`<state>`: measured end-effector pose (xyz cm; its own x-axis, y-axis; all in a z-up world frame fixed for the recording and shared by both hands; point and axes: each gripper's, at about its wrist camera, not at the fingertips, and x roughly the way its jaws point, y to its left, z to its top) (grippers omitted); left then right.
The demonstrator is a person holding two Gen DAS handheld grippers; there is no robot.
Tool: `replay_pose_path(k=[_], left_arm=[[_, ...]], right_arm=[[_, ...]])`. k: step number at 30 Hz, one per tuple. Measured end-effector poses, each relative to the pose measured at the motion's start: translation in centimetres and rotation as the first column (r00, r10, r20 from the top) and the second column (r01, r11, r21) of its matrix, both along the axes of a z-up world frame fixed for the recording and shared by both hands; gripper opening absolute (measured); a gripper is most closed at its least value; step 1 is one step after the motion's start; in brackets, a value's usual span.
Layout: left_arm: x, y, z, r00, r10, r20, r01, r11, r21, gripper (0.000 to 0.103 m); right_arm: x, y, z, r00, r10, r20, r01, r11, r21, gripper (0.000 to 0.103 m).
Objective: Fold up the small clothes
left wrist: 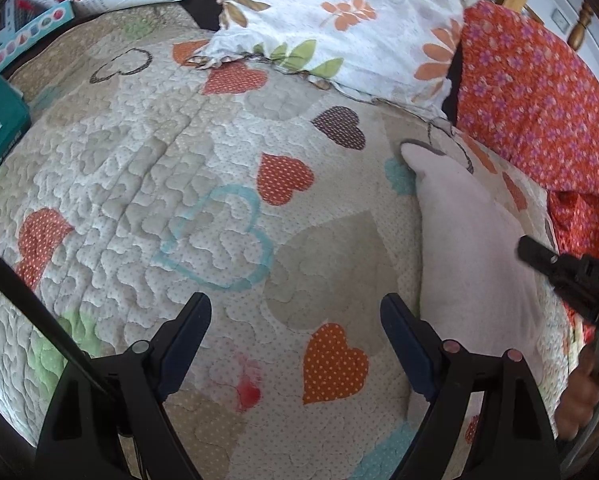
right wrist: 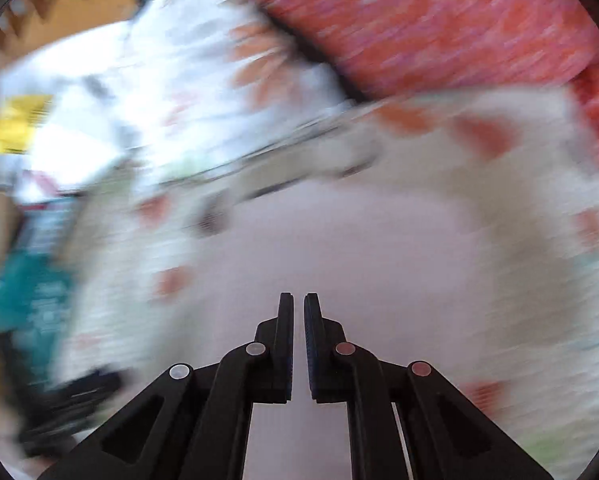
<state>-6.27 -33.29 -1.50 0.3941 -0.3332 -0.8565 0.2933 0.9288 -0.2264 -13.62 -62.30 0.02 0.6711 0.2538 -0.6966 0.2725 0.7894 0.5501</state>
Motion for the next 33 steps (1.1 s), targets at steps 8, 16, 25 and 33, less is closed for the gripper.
replay_pose_path(k=[8,16,25,33], left_arm=[[0.6,0.7,0.1,1.0,0.025,-0.012,-0.025,1.0,-0.016,0.086],[0.5,1.3,0.4,0.999,0.036,-0.005,-0.036,0.999,-0.032,0.086],[-0.2,1.2,0.4,1.0,0.018,-0.002,-0.018,0.999,-0.037,0.086],[-0.9,0.3,0.2,1.0,-0.007,0.023,0.007,1.0,-0.018,0.086]], right_arm=[[3.6,2.6,-6.9,0.996,0.081,0.019,-0.082,0.901,0.426,0.008],[-1.4,6.0,-10.5,0.984,0.174,-0.023,-0.145,0.88,0.452,0.003],[-10.1,6.4,-10.1,0.968,0.206,-0.143,-0.141,0.92,0.367,0.016],[-14.3,-1.4,-4.2,0.999,-0.032,-0.016,0.034,0.982,0.184,0.016]])
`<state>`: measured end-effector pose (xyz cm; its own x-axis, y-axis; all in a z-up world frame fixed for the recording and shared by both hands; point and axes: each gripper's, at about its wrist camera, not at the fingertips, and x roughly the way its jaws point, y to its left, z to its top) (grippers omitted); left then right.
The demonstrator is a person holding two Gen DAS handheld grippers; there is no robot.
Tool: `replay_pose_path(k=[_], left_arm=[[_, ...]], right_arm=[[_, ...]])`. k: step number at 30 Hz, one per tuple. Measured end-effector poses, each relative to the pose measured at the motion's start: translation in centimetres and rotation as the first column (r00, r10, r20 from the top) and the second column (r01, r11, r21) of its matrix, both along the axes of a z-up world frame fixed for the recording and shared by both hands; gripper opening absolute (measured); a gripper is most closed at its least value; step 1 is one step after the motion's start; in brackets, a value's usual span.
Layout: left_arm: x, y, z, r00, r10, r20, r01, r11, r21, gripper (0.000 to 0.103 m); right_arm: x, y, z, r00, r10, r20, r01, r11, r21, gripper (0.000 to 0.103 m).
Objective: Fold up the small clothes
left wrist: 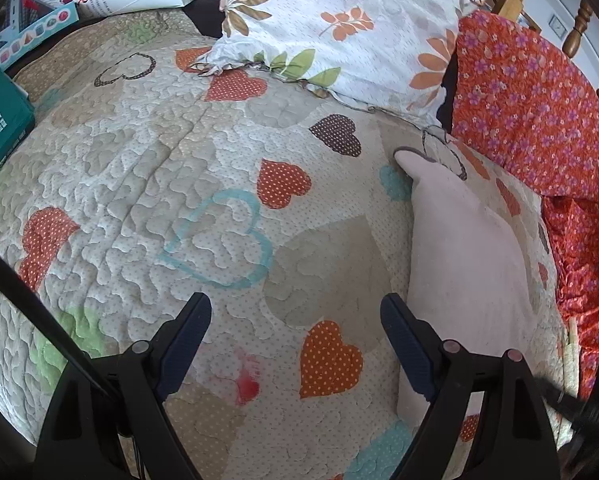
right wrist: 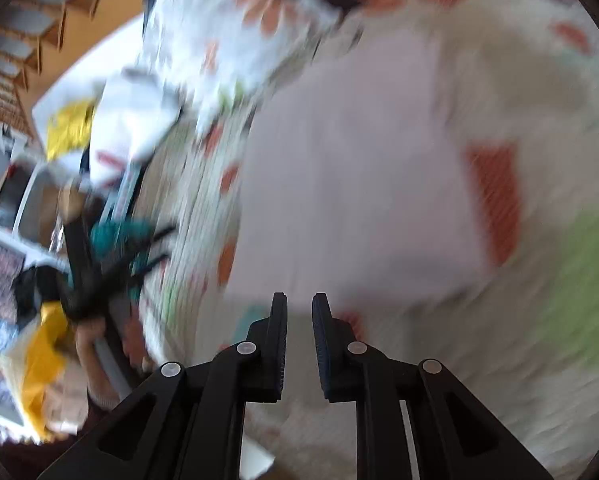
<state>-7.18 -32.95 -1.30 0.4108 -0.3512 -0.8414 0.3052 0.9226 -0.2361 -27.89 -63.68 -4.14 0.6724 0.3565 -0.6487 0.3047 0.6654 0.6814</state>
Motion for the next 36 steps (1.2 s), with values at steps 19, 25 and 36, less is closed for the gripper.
replay_pose_path(k=[19,25,36], left_arm=[[-0.3,-0.7,-1.0,0.999,-0.021,-0.036,0.022,1.0,0.01,0.086],[-0.1,-0.1,-0.6,0.999,-0.011,-0.041,0.01,1.0,-0.015,0.086],[0.3,0.7,-0.9,0.997,0.014,-0.072,-0.017,0.999,-0.032,0.086]], right_arm=[[4.4,-2.7,1.2,0.991,-0.124,0.056,0.128,0.989,-0.069,0.01],[7.2,-4.1,-3.4,0.974,-0.215,-0.07,0.213,0.976,-0.03,0.004],[17.6,3.8,-1.2,0.975,0.214,0.055,-0.218,0.972,0.084,0.009]])
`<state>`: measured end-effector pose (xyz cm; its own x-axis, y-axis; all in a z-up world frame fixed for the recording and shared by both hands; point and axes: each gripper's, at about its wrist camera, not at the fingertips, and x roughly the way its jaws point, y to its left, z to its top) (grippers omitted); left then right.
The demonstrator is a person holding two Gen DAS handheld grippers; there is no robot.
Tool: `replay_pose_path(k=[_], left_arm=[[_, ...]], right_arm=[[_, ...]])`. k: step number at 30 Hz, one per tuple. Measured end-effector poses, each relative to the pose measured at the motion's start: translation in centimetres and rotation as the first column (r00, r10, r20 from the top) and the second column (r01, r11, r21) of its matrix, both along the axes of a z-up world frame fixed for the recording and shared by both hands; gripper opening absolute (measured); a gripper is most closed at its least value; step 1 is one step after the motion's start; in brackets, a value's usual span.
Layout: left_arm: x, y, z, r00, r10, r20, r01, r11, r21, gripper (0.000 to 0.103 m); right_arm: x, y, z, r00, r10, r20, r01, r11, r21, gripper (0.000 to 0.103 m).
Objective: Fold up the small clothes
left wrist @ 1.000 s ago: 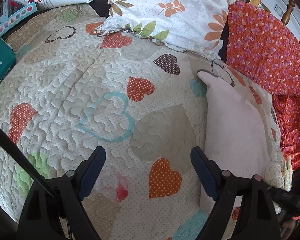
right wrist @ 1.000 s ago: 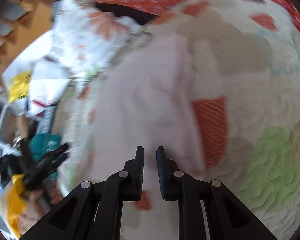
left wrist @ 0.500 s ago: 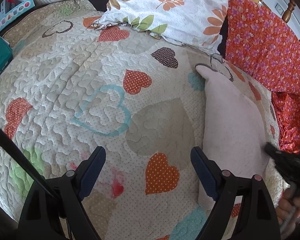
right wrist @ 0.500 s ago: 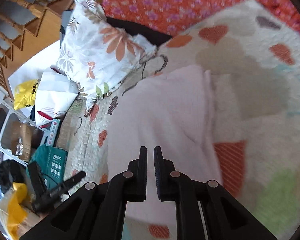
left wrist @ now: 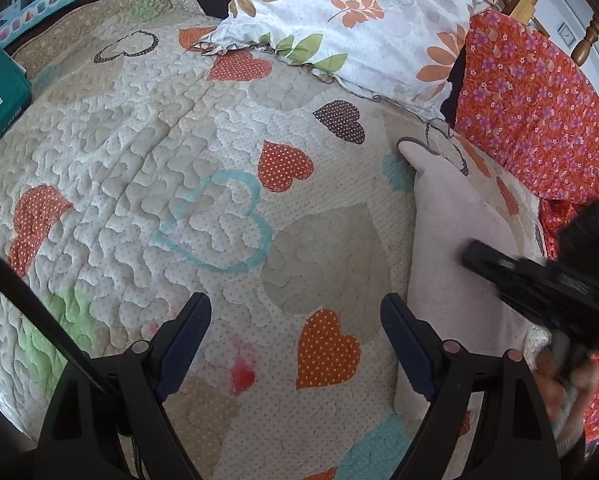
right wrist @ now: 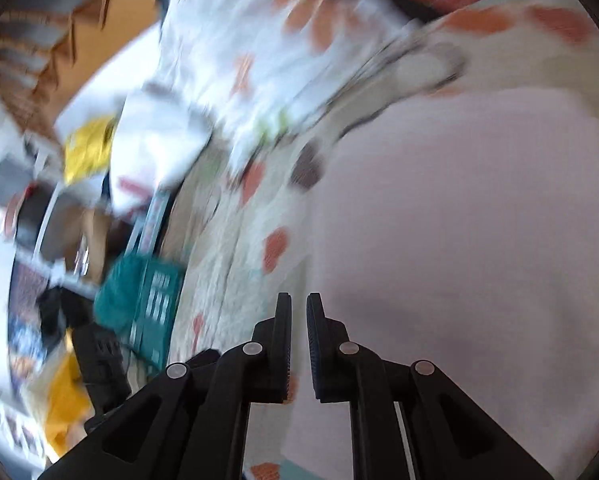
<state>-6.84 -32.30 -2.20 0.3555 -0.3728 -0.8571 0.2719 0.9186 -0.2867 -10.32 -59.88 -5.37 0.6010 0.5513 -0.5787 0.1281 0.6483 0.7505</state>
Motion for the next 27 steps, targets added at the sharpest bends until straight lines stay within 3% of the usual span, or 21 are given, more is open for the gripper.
replay_pose_path(k=[5,14,17,19,21,27], left_arm=[[0.4,0.1,-0.2,1.0,0.004,-0.008,-0.004,1.0,0.001,0.086],[1.1,-0.2,-0.8,1.0,0.009,-0.03,-0.009,1.0,0.014,0.086],[1.3,-0.2,-0.9,0.999,0.012,-0.032,-0.011,1.0,0.013,0.086],[1.3,-0.2,-1.0,0.999,0.014,-0.034,-0.013,1.0,0.016,0.086],[1.3,-0.1,-1.0,0.999,0.015,-0.038,-0.014,1.0,0.013,0.086],[0.8,-0.5,-1.1,0.999,0.008,-0.035,-0.008,1.0,0.018,0.086]], right_arm=[[6.9,1.0,-1.5,0.997,0.037,-0.07,-0.042,0.996,-0.073,0.009],[15.9,-2.2,-2.3,0.983,-0.093,-0.156,0.041,0.95,-0.31,0.009],[15.0,-4.5,-0.7,0.977,-0.192,-0.088,0.159,0.942,-0.296,0.009],[13.1,-5.9,0.6,0.973,-0.229,-0.045,0.209,0.941,-0.265,0.02],[10.7,-7.2,1.6,0.967,-0.253,-0.022,0.24,0.939,-0.245,0.023],[0.9,-11.1,0.5,0.938,-0.341,-0.07,0.318,0.921,-0.224,0.023]])
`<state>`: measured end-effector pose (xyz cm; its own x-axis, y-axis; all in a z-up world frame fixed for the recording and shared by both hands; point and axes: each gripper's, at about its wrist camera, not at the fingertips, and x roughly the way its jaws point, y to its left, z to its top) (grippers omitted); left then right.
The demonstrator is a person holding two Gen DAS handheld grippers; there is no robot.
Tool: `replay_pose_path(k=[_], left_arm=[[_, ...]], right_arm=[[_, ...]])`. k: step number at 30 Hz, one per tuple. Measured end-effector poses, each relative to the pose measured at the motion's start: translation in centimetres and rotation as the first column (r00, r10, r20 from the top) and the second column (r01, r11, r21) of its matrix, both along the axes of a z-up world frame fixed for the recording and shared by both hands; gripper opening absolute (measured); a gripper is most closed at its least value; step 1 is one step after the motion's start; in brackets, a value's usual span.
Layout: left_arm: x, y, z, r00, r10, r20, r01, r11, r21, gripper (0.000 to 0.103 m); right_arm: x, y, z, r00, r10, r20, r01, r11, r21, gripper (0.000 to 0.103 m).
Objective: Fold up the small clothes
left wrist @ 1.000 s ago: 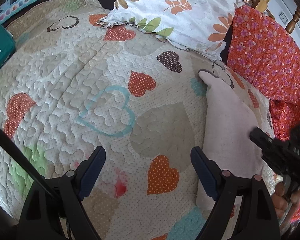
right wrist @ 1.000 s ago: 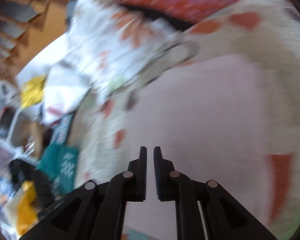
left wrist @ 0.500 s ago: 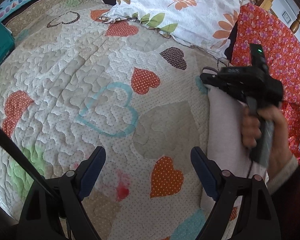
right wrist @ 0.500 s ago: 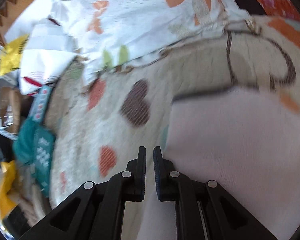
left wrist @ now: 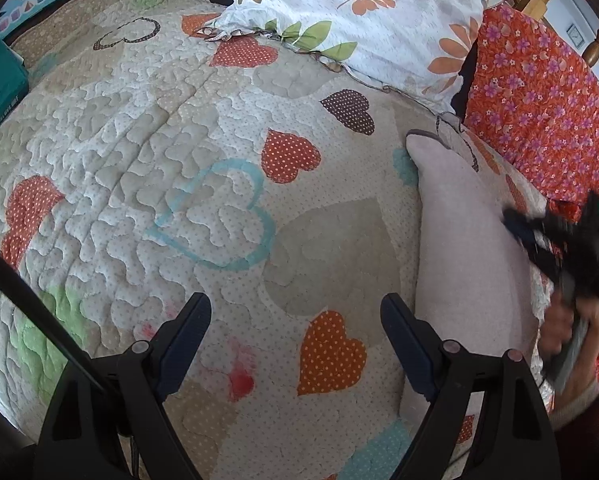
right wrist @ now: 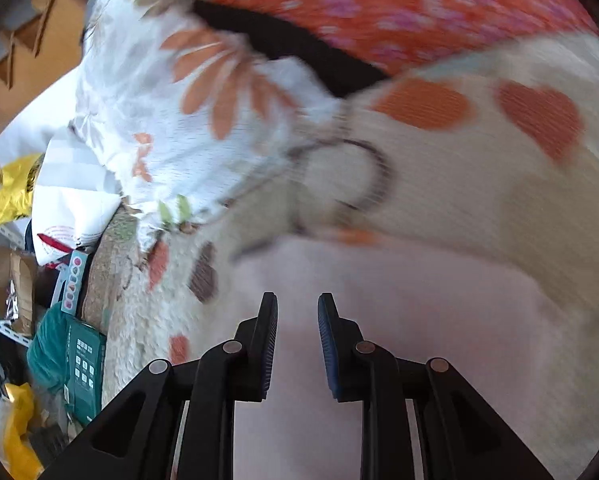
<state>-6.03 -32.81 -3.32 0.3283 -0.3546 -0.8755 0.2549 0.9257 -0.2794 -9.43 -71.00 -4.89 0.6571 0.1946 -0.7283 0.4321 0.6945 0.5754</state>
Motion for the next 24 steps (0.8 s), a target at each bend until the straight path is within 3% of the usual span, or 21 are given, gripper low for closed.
replay_pose_path(k=[3,6,9,13,15,17,19,21,24], left_arm=[[-0.2,-0.3,-0.2,1.0,-0.006,-0.002,0.006,1.0,0.001,0.086],[-0.3,-0.9,-0.3,1.0,-0.011,0.005,0.011,1.0,0.005,0.086],[-0.5,-1.5,-0.1,1.0,-0.025,0.01,0.025,1.0,0.003,0.086],[-1.1,-2.8,-0.1,0.997,-0.072,0.009,0.072,0.997,-0.014,0.086],[-1.3,-3.9,-0.2,0.993,-0.114,0.014,0.114,0.993,-0.032,0.089],[-1.3,-5.2,-0.7,0.987,-0.164,-0.001,0.163,0.985,-0.054,0.094],[-1.3,-6.8,-2.0,0.974,-0.22,-0.05,0.215,0.972,-0.095,0.094],[-1.6,-8.3,-3.6,0.956,-0.27,-0.118,0.253,0.957,-0.142,0.094],[-2.9,-9.8,-3.3,0.952,-0.301,-0.058,0.291,0.947,-0.136,0.096]], right_arm=[[-4.6,-3.0,-1.0,0.991,-0.127,-0.028,0.128,0.991,0.036,0.023],[-8.5,-4.9,-0.3,0.973,-0.226,-0.052,0.226,0.974,-0.01,0.027],[-11.5,-4.3,1.0,0.975,-0.221,-0.015,0.22,0.975,-0.037,0.03],[-14.5,-0.8,1.3,0.989,-0.145,-0.029,0.142,0.987,-0.078,0.035],[-14.9,0.4,0.8,0.993,-0.111,-0.028,0.109,0.992,-0.063,0.038],[-14.5,1.4,0.2,0.997,-0.079,-0.015,0.078,0.996,-0.04,0.048],[-13.7,1.7,-0.3,0.998,-0.069,-0.008,0.069,0.997,-0.029,0.057],[-12.7,1.8,-0.9,0.997,-0.076,-0.012,0.076,0.997,-0.029,0.059],[-11.1,1.7,-2.5,0.995,-0.097,-0.023,0.097,0.995,-0.011,0.059]])
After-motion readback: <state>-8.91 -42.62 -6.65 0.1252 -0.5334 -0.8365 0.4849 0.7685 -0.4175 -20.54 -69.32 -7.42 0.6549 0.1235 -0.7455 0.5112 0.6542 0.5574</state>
